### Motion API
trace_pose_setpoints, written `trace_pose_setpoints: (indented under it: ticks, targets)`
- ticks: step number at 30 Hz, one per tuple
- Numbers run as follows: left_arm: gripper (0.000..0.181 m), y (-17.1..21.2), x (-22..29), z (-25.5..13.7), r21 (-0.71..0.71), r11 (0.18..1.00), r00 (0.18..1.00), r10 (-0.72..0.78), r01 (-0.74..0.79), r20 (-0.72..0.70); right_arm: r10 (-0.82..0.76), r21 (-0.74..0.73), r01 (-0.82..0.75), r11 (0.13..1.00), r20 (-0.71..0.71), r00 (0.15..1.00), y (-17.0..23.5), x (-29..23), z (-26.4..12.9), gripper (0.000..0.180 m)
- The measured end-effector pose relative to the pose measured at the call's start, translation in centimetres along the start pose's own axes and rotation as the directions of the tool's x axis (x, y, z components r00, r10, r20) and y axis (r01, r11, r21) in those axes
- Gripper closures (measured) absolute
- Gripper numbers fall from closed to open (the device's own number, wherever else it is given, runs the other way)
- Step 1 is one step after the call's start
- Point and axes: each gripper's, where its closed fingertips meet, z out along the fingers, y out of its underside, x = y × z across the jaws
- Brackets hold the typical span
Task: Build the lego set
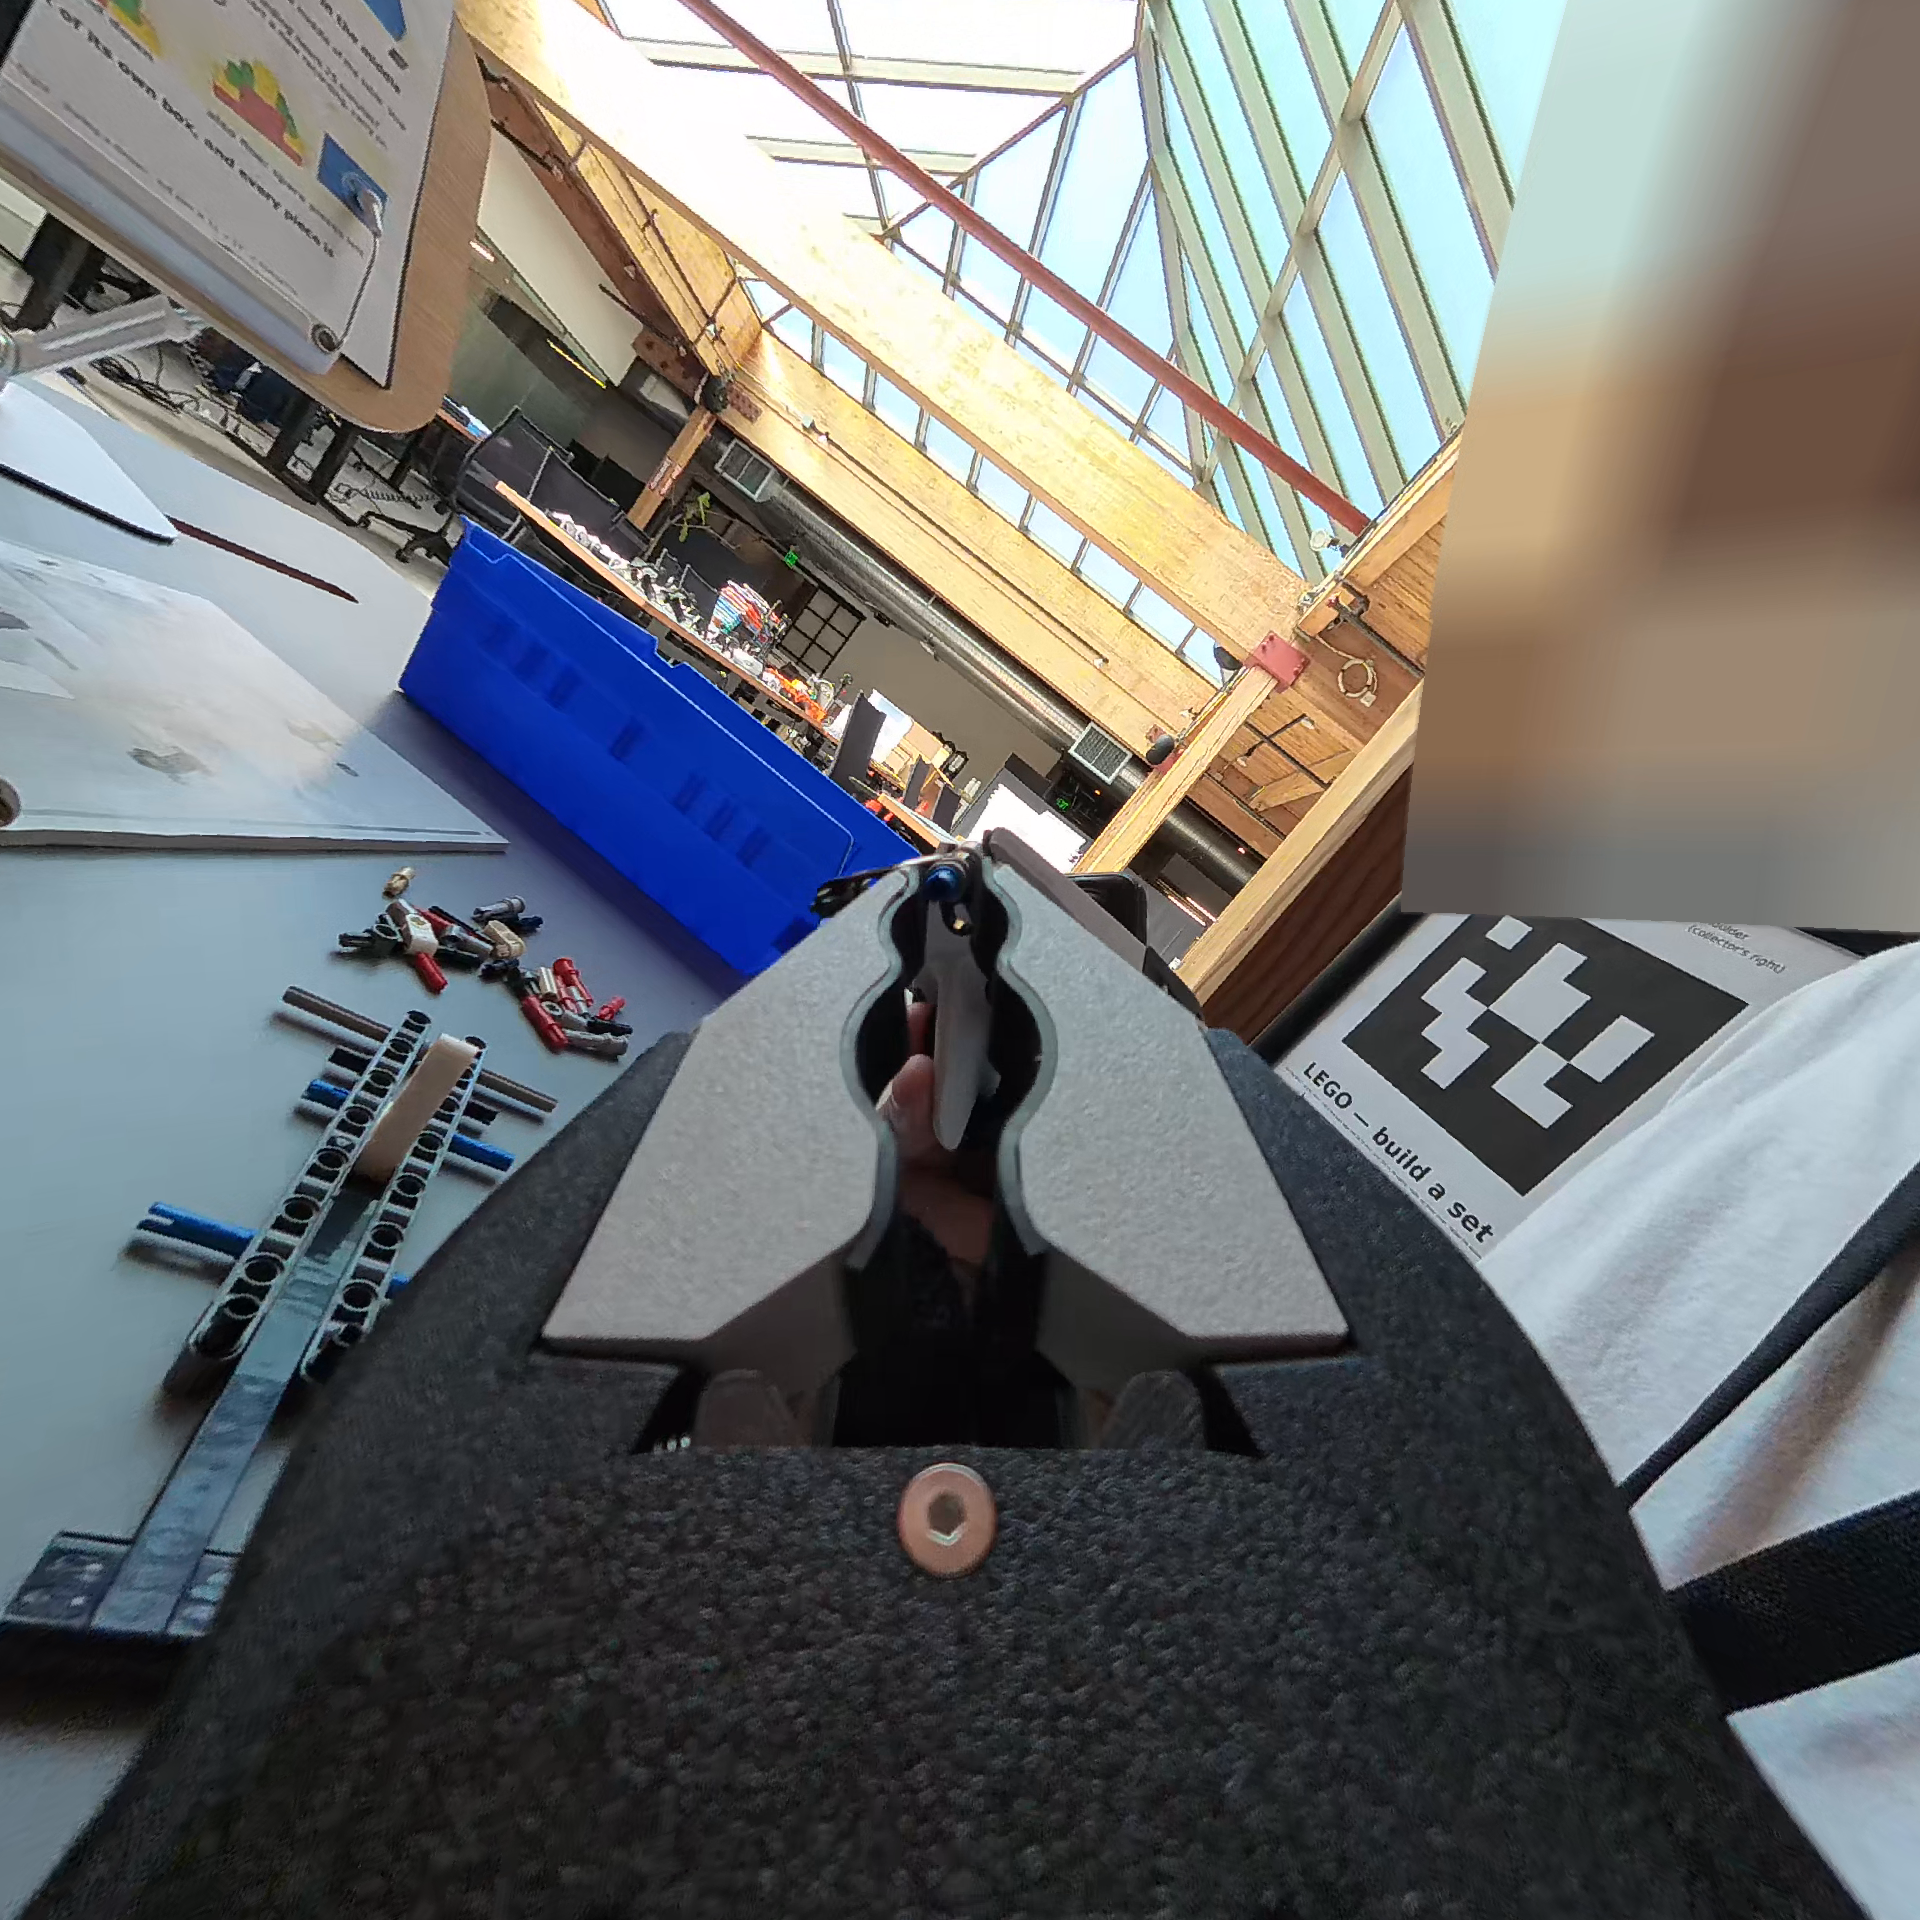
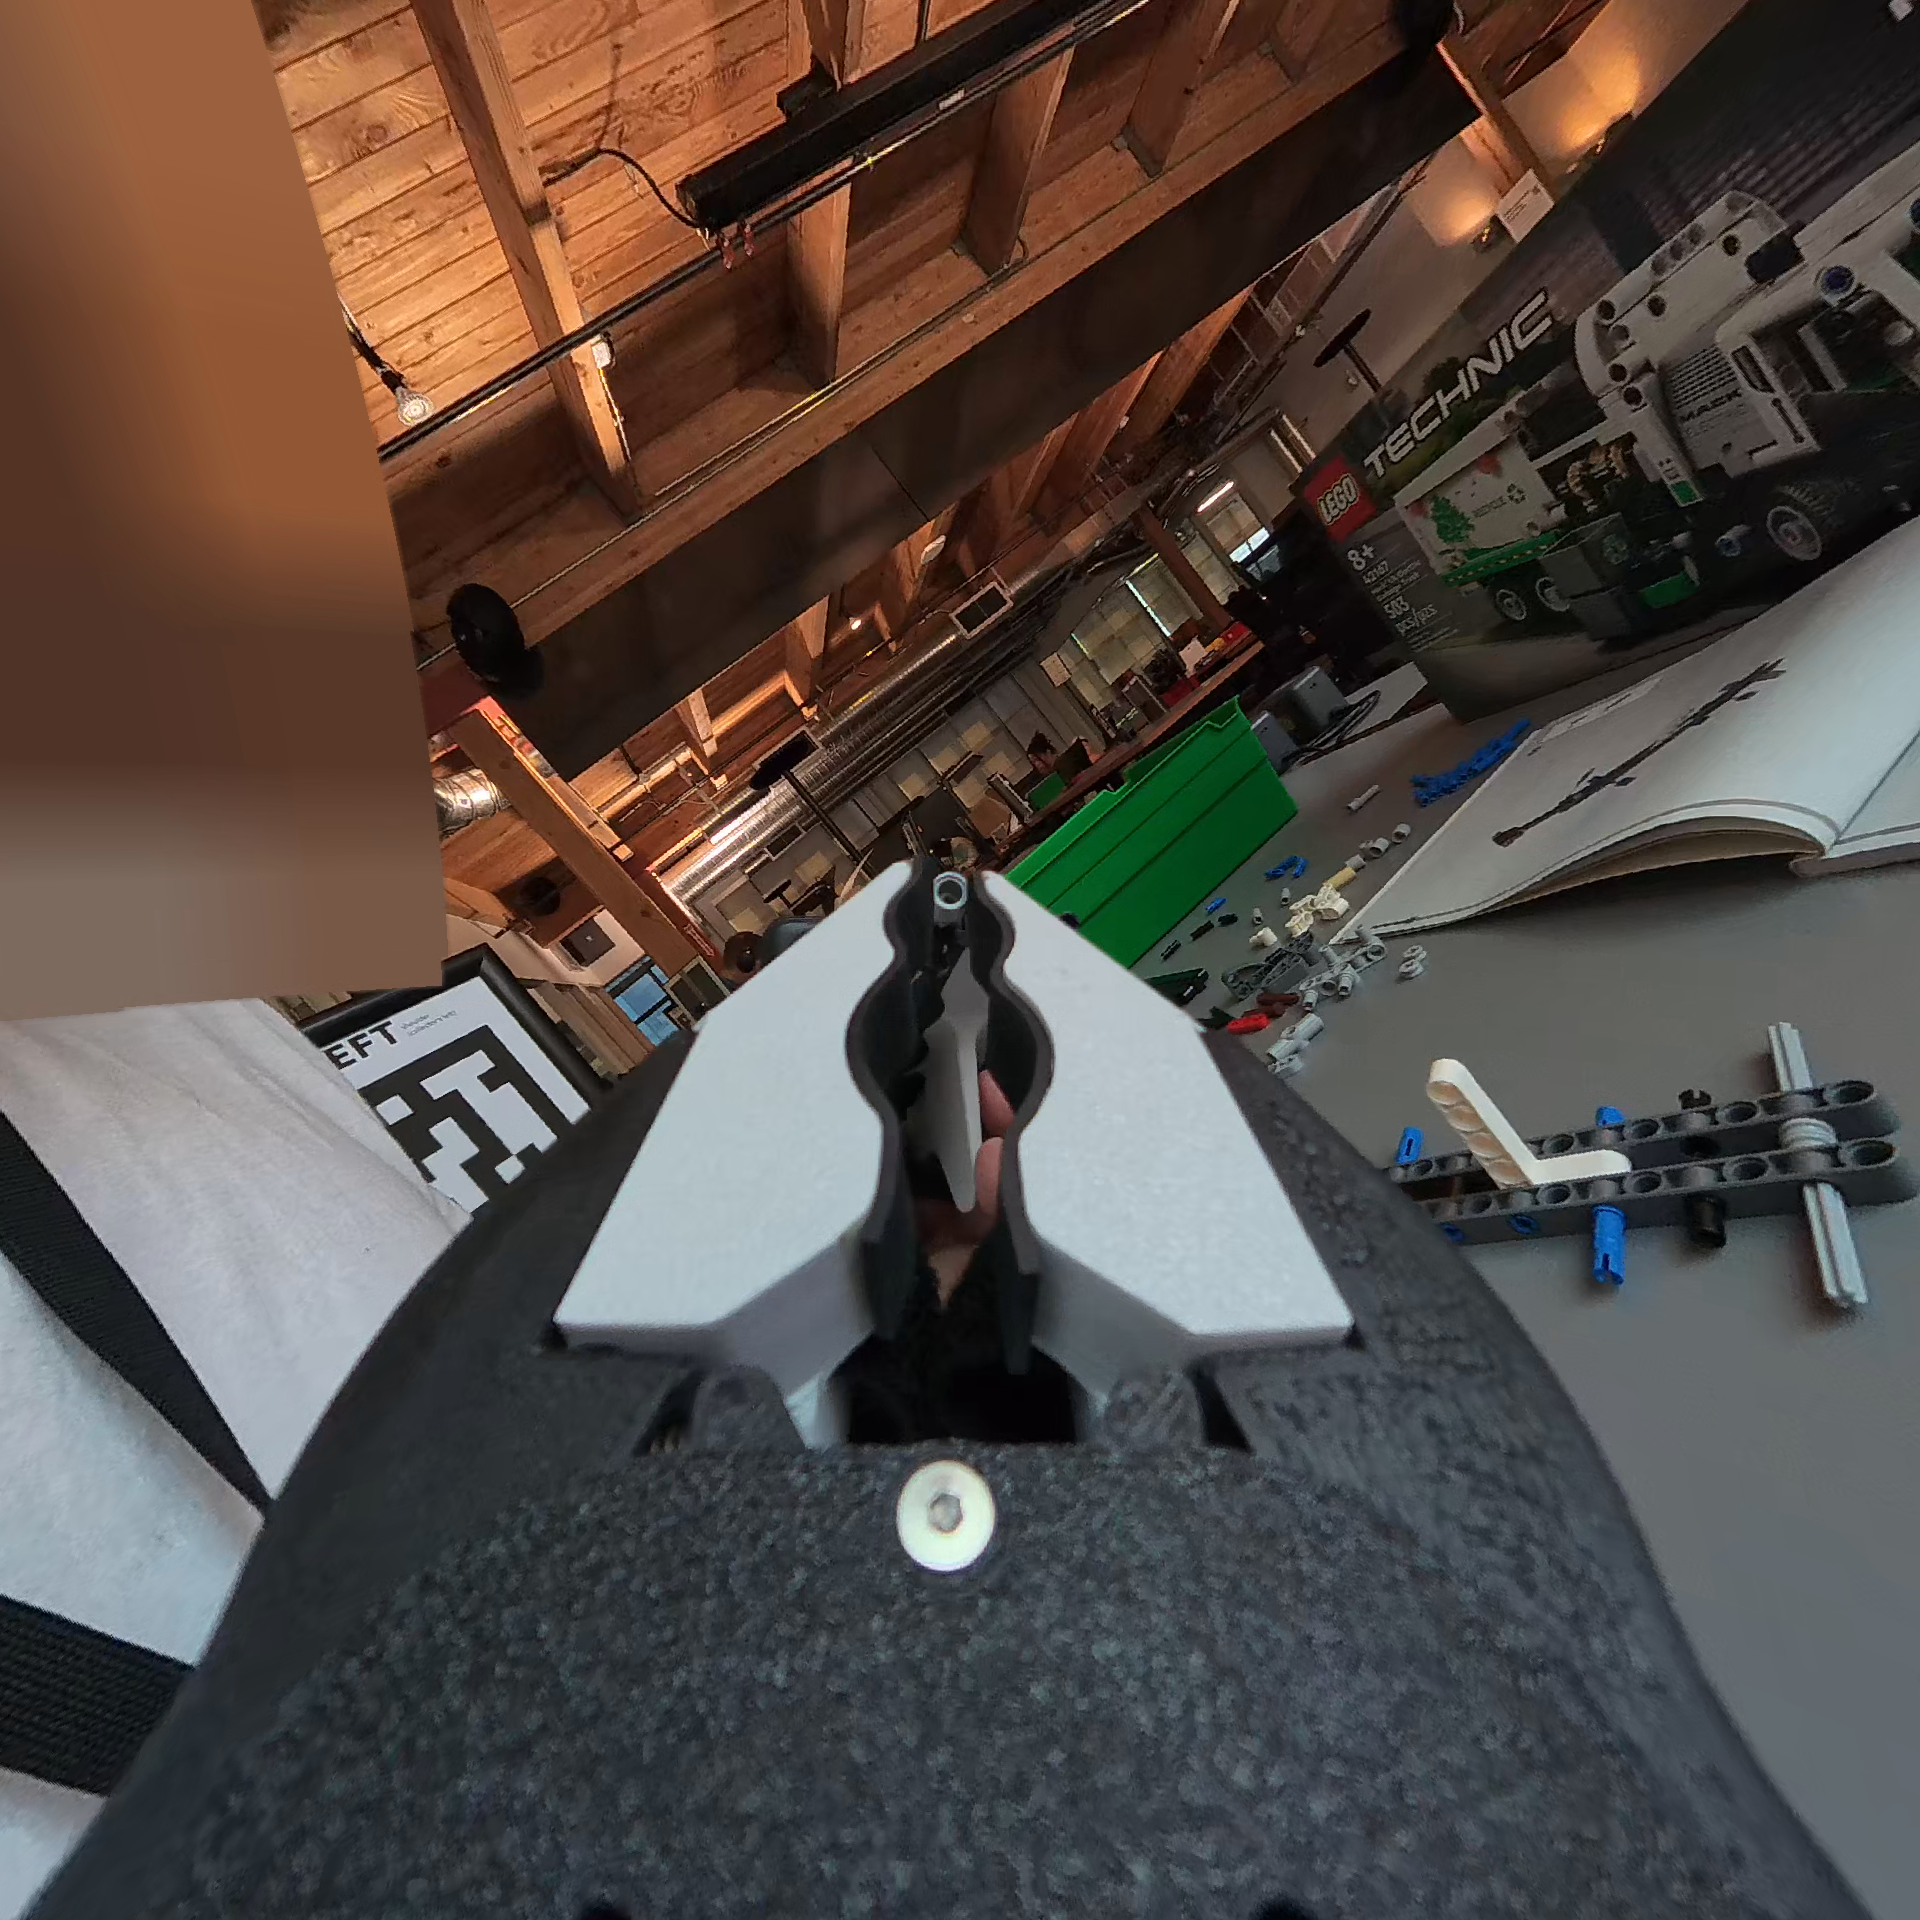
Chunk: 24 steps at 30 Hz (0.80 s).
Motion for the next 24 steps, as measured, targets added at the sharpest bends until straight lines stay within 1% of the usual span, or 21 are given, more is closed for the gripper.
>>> trace_pose_setpoints:
  ticks: [6, 9, 10, 14, 17, 19, 22, 24]
  targets:
    - [0.174, 0.4, -0.4, 0.0, -0.013, 1.000, 0.999, -0.027, 0.027, 0.018, 0.010, 0.000, -0.010, 1.000, -0.007, 1.000, 0.3, 0.4, -0.3, 0.175]
    - [0.174, 0.4, -0.4, 0.0, 0.008, 0.992, 0.992, -0.128, 0.128, 0.006, 0.043, 0.030, -0.043, 0.999, 0.014, 0.999, 0.3, 0.4, -0.4, 0.175]
    - [0.174, 0.4, -0.5, 0.1, 0.015, 0.987, 0.987, -0.162, 0.162, -0.001, 0.032, 0.041, -0.032, 0.999, 0.013, 0.999, 0.3, 0.4, -0.4, 0.175]
    - [0.174, 0.2, -0.4, 0.0, 0.061, 0.972, 0.974, -0.224, 0.225, -0.020, -0.002, 0.098, 0.002, 0.995, 0.001, 1.000, 0.3, 0.2, -0.4, 0.175]
    - [0.174, -0.1, -0.8, -0.3, 0.119, 0.926, 0.933, -0.352, 0.359, -0.074, -0.064, 0.104, 0.067, 0.992, -0.034, 0.997, 0.6, 0.2, -0.1, 0.175]
    - [0.174, -0.3, -1.1, -0.5, 0.148, 0.887, 0.899, -0.423, 0.437, -0.113, -0.134, 0.088, 0.139, 0.986, -0.067, 0.989, 0.9, 0.2, 0.1, 0.175]
    - [0.176, -0.5, -1.1, -0.6, 0.167, 0.826, 0.839, -0.510, 0.539, -0.188, -0.343, 0.091, 0.354, 0.931, -0.116, 0.932, 1.0, -0.3, 0.4, 0.175]
    - [0.176, -0.7, -1.1, -0.7, 0.174, 0.797, 0.812, -0.539, 0.578, -0.225, -0.422, 0.086, 0.435, 0.896, -0.133, 0.897, 1.1, -0.6, 0.6, 0.175]
